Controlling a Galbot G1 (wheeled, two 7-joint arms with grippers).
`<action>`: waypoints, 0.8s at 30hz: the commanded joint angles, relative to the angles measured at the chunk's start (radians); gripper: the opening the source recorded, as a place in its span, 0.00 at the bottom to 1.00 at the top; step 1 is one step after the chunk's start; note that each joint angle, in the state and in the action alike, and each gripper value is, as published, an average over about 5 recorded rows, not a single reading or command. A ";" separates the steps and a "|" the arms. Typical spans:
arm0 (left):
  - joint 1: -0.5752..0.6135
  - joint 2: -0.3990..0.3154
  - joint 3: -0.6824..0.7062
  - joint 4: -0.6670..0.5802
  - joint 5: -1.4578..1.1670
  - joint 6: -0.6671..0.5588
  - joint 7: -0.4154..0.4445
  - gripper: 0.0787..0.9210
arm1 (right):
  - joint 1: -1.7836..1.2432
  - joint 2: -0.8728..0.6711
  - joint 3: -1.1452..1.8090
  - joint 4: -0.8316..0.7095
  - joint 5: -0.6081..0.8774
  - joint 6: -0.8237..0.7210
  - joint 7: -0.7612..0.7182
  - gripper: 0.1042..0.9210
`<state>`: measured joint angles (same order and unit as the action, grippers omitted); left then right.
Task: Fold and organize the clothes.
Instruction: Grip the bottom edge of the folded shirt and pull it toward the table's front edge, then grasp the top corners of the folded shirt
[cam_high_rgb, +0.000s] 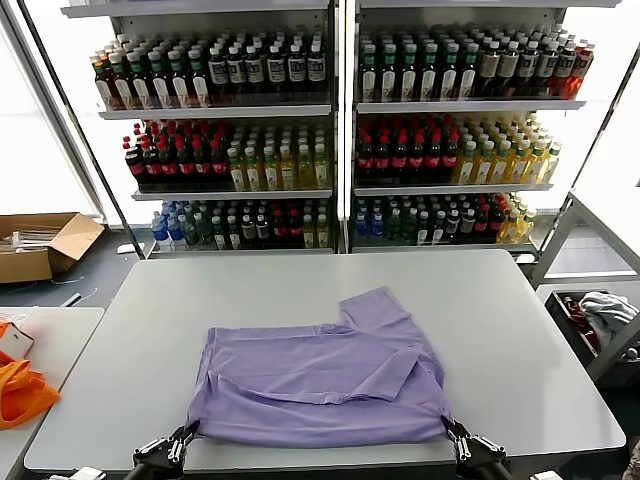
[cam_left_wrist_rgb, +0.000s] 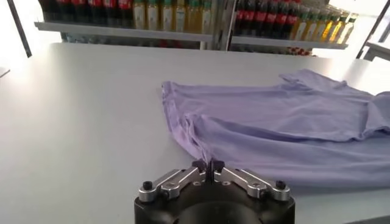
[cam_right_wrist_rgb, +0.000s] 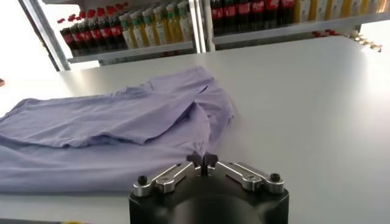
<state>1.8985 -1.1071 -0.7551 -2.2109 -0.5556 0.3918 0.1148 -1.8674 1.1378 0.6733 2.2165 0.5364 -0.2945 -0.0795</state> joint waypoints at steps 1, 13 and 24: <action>0.078 -0.024 -0.071 -0.078 0.013 0.003 0.001 0.16 | -0.026 0.002 0.024 0.028 0.032 0.014 0.005 0.26; -0.149 0.128 -0.086 -0.013 -0.102 0.043 0.004 0.57 | 0.172 -0.126 0.160 -0.042 0.126 -0.036 -0.019 0.68; -0.542 0.289 0.137 0.294 -0.160 0.056 0.095 0.88 | 0.791 -0.239 -0.128 -0.464 0.035 -0.187 -0.270 0.88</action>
<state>1.6551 -0.9394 -0.7488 -2.1073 -0.6577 0.4356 0.1650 -1.4093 0.9656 0.6651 1.9649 0.5981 -0.4113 -0.2336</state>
